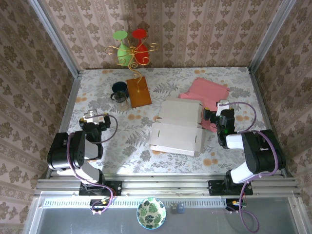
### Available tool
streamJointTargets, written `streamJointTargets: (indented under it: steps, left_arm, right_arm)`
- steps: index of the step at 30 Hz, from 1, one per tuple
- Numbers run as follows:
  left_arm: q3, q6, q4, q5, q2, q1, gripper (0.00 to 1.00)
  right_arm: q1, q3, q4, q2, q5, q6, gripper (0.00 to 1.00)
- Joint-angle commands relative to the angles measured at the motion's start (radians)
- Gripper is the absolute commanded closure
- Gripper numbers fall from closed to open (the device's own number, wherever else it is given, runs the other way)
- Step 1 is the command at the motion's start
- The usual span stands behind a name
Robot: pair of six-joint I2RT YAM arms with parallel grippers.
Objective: Fold the paper box
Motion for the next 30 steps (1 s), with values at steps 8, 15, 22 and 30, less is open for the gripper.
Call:
streamJointTargets:
  steps: [8, 15, 22, 30]
  left_arm:
    - [0.009, -0.014, 0.034, -0.011, 0.004, -0.001, 0.00]
    - [0.006, -0.008, 0.035, -0.013, -0.001, -0.008, 0.00]
    - [0.003, 0.061, 0.032, -0.054, -0.033, -0.066, 0.00]
    - [0.048, 0.221, -0.171, -0.351, -0.351, -0.266, 0.00]
  right_arm:
    - [-0.008, 0.026, -0.017, 0.006, -0.027, -0.010, 0.00]
    - [-0.016, 0.024, -0.018, 0.001, -0.031, -0.003, 0.00]
    - [-0.014, 0.100, -0.225, -0.091, 0.003, 0.007, 0.00]
    - [0.025, 0.160, -0.365, -0.366, 0.135, 0.030, 0.00]
